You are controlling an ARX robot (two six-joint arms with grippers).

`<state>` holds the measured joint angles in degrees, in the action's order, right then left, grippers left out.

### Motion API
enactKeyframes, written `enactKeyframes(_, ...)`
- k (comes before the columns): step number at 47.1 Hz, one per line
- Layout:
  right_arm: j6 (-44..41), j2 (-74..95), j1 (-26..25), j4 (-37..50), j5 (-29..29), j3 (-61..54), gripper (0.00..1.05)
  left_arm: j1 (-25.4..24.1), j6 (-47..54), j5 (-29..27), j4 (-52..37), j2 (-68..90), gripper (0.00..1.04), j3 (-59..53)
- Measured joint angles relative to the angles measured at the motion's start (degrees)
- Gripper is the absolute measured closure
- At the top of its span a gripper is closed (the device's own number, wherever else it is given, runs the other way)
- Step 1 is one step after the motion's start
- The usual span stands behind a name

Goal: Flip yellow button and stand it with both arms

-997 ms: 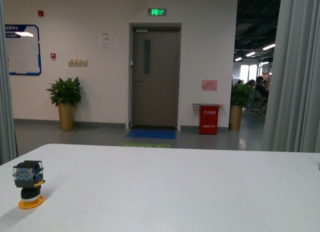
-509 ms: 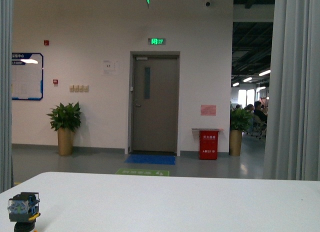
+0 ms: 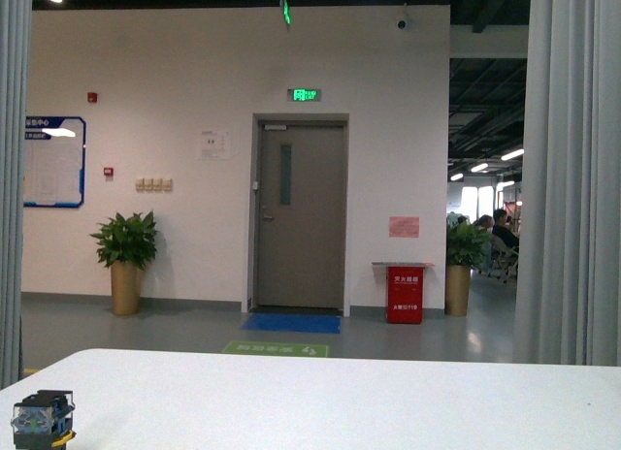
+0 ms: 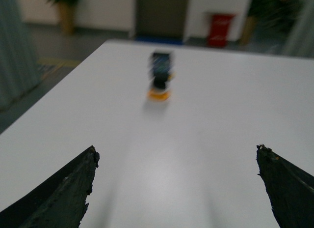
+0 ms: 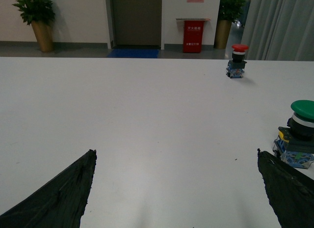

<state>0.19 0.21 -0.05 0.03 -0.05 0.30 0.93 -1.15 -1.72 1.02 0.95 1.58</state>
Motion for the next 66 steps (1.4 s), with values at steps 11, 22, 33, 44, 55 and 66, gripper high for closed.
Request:
enactKeyframes(11, 0.0, 0.0, 0.0, 0.0, 0.07, 0.0, 0.07, -1.7, -19.02, -19.23, 5.73, 19.69, 0.07, 5.55)
enactKeyframes(22, 0.0, 0.0, 0.0, 0.0, 0.02, 0.0, 0.07, -7.26, -16.87, -11.26, 0.96, 30.99, 0.07, 13.2)
enactKeyframes(33, 0.0, 0.0, 0.0, 0.0, 0.0, 0.0, 0.07, -10.64, -7.19, -6.84, -2.38, 42.14, 0.07, 23.54)
enactKeyframes(44, 0.0, 0.0, 0.0, 0.0, 0.02, 0.0, 0.07, -10.38, -0.09, -4.57, -2.08, 53.05, 0.07, 33.68)
enactKeyframes(55, 0.0, 0.0, 0.0, 0.0, 0.02, 0.0, 0.07, -8.2, 1.66, -4.79, -3.06, 61.96, 0.07, 40.76)
enactKeyframes(66, 0.0, 0.0, 0.0, 0.0, 0.02, 0.0, 0.07, -4.0, 0.59, -4.31, -3.34, 70.1, 0.07, 46.42)
